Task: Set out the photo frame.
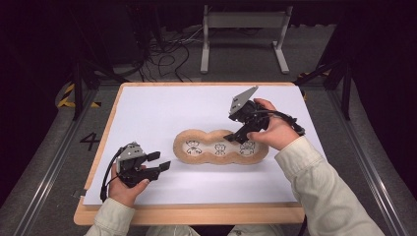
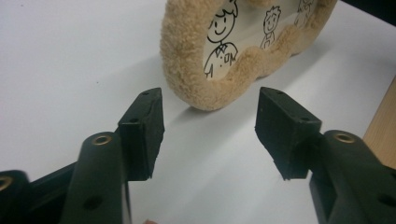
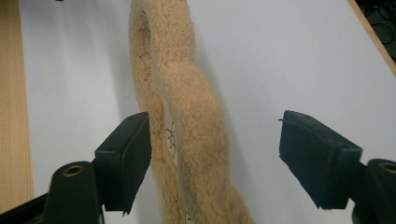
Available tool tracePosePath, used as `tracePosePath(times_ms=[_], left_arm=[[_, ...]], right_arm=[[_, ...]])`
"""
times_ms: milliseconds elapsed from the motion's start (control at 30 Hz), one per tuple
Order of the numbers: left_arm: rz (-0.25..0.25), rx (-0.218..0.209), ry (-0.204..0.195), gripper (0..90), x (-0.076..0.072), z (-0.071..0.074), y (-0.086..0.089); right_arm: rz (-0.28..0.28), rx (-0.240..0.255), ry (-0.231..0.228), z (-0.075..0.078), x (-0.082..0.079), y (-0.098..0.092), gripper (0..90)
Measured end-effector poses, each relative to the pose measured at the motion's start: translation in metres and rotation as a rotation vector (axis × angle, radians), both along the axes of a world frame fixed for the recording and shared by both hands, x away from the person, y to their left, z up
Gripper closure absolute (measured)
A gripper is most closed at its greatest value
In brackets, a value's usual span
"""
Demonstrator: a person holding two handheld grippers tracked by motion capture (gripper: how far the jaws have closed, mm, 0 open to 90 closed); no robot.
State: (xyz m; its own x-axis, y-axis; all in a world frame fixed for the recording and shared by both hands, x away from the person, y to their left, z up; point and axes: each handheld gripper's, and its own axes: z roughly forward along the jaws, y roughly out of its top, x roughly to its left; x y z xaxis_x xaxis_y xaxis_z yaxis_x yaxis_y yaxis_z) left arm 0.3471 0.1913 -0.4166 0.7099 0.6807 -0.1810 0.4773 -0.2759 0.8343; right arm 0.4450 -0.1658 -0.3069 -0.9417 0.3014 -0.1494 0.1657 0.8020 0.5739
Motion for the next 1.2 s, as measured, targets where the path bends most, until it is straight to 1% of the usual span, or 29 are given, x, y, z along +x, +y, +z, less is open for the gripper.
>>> tracePosePath(times_ms=[100, 200, 233, 300, 333, 367, 400, 433, 533, 633, 700, 733, 767, 800, 833, 867, 1000, 1067, 1100, 1133, 1200], left_arm=[[0.008, -0.003, -0.008, 37.7, -0.001, 0.001, 0.001], [0.007, 0.007, -0.023, 35.7, -0.006, 0.001, 0.002], [0.006, 0.004, -0.022, 35.0, -0.007, 0.001, 0.003], [0.011, 0.008, -0.033, 33.5, -0.008, 0.001, 0.005], [0.016, 0.003, -0.030, 32.5, -0.010, 0.001, 0.005], [0.025, -0.004, -0.035, 31.0, -0.011, 0.000, 0.007], [0.029, -0.001, -0.047, 28.0, -0.012, 0.000, 0.008], [0.030, -0.004, -0.041, 26.7, -0.013, -0.001, 0.009], [0.038, -0.004, -0.053, 23.5, -0.013, -0.002, 0.012], [0.033, -0.009, -0.052, 20.0, -0.013, -0.002, 0.014], [0.012, -0.018, -0.040, 19.6, -0.012, -0.002, 0.014], [0.005, -0.013, -0.039, 19.4, -0.012, -0.002, 0.014], [0.005, -0.013, -0.039, 19.3, -0.012, -0.002, 0.014], [0.001, -0.013, -0.039, 19.3, -0.012, -0.003, 0.014], [0.002, -0.007, -0.043, 19.2, -0.012, -0.003, 0.013], [0.002, -0.010, -0.037, 19.3, -0.012, -0.004, 0.013], [0.008, -0.002, -0.038, 19.2, -0.010, -0.005, 0.014], [0.011, 0.006, -0.043, 19.3, -0.009, -0.006, 0.015], [0.020, 0.001, -0.036, 19.5, -0.010, -0.006, 0.016], [0.028, 0.007, -0.051, 20.1, -0.009, -0.006, 0.017], [0.032, 0.004, -0.046, 20.2, -0.009, -0.006, 0.017]], right_arm=[[-0.044, 0.017, -0.024, 0.003, -0.008, -0.008, 25.1], [-0.064, 0.040, -0.047, 0.004, -0.016, -0.016, 24.6], [-0.074, 0.052, -0.054, 0.005, -0.019, -0.019, 23.4], [-0.092, 0.063, -0.061, 0.005, -0.023, -0.025, 22.1], [-0.103, 0.071, -0.067, 0.005, -0.025, -0.028, 20.6], [-0.120, 0.084, -0.067, 0.005, -0.028, -0.032, 19.7], [-0.132, 0.102, -0.071, 0.004, -0.031, -0.038, 18.9], [-0.140, 0.114, -0.075, 0.004, -0.034, -0.042, 18.7], [-0.164, 0.146, -0.092, 0.003, -0.041, -0.055, 16.4], [-0.194, 0.176, -0.098, 0.002, -0.047, -0.071, 14.3], [-0.212, 0.191, -0.096, 0.001, -0.051, -0.080, 12.9], [-0.221, 0.196, -0.100, 0.001, -0.053, -0.085, 12.1], [-0.221, 0.196, -0.100, 0.001, -0.053, -0.085, 12.1], [-0.232, 0.208, -0.097, 0.000, -0.055, -0.091, 12.1], [-0.243, 0.219, -0.097, -0.001, -0.056, -0.096, 12.1], [-0.254, 0.230, -0.098, -0.002, -0.058, -0.101, 12.1], [-0.292, 0.248, -0.084, -0.006, -0.061, -0.115, 12.1], [-0.302, 0.244, -0.077, -0.009, -0.062, -0.118, 12.1], [-0.307, 0.245, -0.069, -0.011, -0.062, -0.120, 12.1], [-0.316, 0.250, -0.063, -0.014, -0.062, -0.122, 12.2], [-0.332, 0.257, -0.061, -0.018, -0.062, -0.125, 12.2]])
